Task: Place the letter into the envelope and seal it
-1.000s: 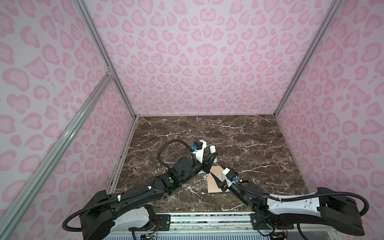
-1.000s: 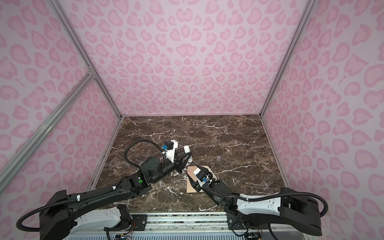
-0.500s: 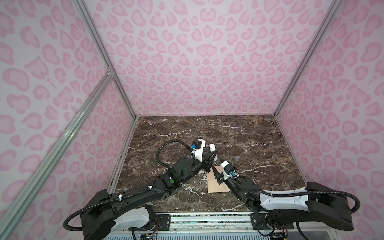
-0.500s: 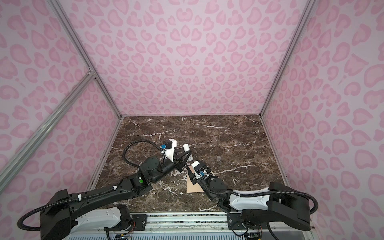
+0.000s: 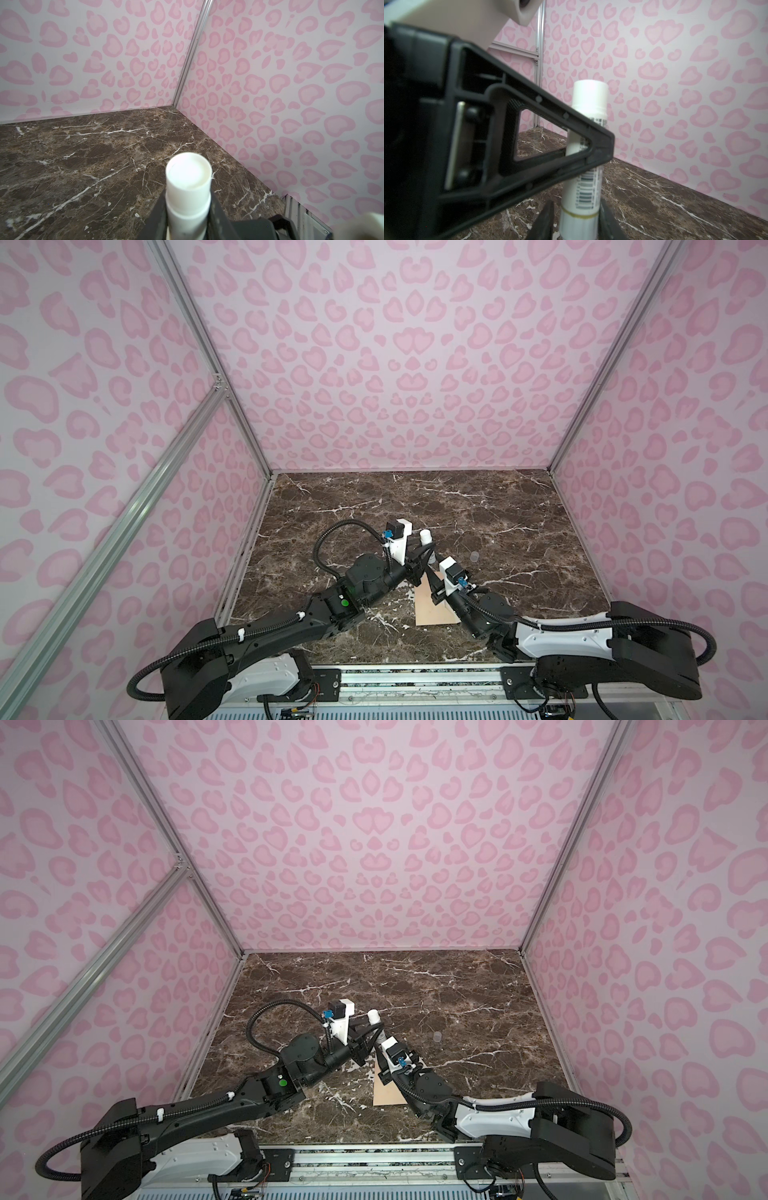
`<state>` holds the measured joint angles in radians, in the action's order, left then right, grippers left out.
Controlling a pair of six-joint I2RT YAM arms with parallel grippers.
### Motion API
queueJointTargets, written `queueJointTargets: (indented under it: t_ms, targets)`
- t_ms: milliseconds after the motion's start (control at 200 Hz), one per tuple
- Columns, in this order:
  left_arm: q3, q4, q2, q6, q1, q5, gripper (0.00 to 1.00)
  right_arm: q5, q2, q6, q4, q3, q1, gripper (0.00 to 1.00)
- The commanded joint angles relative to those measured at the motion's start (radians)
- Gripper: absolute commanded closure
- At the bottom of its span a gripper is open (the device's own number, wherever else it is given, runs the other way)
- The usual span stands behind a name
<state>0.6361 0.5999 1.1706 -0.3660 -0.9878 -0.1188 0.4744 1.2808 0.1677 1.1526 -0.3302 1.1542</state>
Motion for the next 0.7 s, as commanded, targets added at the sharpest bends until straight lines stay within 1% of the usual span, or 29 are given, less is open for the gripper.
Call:
queueJointTargets:
  t_ms: [0,230,270,385,440,535,600,695]
  targets:
    - [0.006,0.035,0.004,-0.004,0.0,0.01,0.75,0.001,0.003,-0.016,-0.001,-0.006,0.001,0.7]
    - [0.007,0.034,0.004,-0.004,-0.001,0.011,0.75,-0.006,-0.007,-0.03,-0.02,-0.009,0.001,0.77]
    - [0.006,0.035,0.004,-0.005,0.0,0.012,0.75,-0.007,-0.013,-0.037,-0.024,-0.01,0.001,0.79]
    - [0.009,0.03,0.002,-0.008,0.0,0.032,0.75,-0.037,-0.054,-0.075,-0.095,-0.023,0.002,0.85]
    - [0.014,0.019,0.003,-0.008,0.0,0.059,0.77,-0.074,-0.088,-0.095,-0.157,-0.036,0.001,0.86]
    - [0.019,-0.005,-0.003,0.006,0.0,0.104,0.8,-0.169,-0.158,-0.134,-0.274,-0.053,-0.006,0.88]
    - [0.017,-0.019,-0.015,0.021,0.001,0.15,0.82,-0.26,-0.215,-0.167,-0.357,-0.063,-0.022,0.9]
    - [0.004,-0.043,-0.038,0.029,0.017,0.256,0.83,-0.401,-0.305,-0.204,-0.475,-0.072,-0.048,0.93]
